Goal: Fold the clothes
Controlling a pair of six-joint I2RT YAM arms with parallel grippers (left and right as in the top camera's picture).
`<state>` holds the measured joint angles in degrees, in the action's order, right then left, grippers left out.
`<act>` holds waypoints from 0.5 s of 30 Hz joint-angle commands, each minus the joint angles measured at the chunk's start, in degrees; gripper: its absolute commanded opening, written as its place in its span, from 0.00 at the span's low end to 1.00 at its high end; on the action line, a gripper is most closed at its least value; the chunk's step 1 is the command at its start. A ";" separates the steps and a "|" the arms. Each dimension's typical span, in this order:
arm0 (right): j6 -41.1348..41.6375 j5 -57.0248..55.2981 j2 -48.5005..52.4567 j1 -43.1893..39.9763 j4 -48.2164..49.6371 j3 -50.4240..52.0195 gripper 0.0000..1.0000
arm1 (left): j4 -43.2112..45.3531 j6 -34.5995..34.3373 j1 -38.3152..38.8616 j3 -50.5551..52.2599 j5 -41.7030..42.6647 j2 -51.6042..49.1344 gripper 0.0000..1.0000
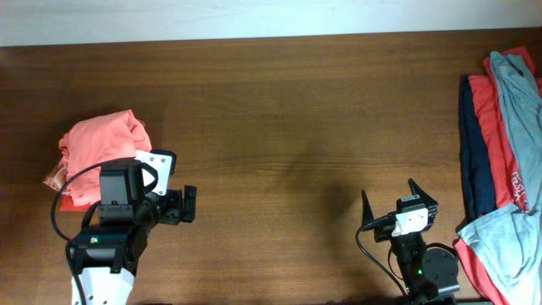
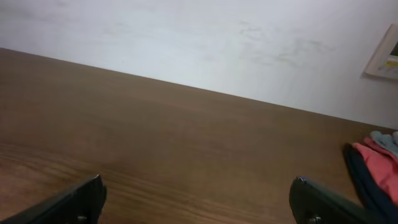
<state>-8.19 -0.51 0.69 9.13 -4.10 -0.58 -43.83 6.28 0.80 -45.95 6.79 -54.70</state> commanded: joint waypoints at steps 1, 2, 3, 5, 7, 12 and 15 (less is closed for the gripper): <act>-0.39 0.72 -0.37 -0.20 -0.42 0.26 0.99 | 0.02 0.70 0.22 0.28 -0.22 0.00 0.99; -0.39 0.72 -0.37 -0.20 -0.42 0.26 0.99 | 0.02 0.70 0.22 0.28 -0.22 0.00 0.99; -0.39 0.72 -0.37 -0.20 -0.42 0.26 0.99 | 0.02 0.70 0.22 0.28 -0.22 0.00 0.99; -0.39 0.72 -0.37 -0.20 -0.42 0.26 0.99 | 0.02 0.70 0.22 0.28 -0.22 0.02 0.99; -0.39 0.72 -0.37 -0.20 -0.42 0.26 0.99 | 0.02 0.70 0.22 0.28 -0.39 0.02 0.99; -0.39 0.72 -0.37 -0.20 -0.42 0.26 0.99 | -0.15 0.70 0.17 0.31 -0.63 1.22 0.99; -0.39 0.72 -0.37 -0.20 -0.42 0.26 0.99 | -1.53 0.74 0.17 0.44 -0.76 3.61 0.99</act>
<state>-8.16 -0.49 0.69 9.13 -4.12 -0.58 -44.73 6.28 0.80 -45.95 6.59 -53.80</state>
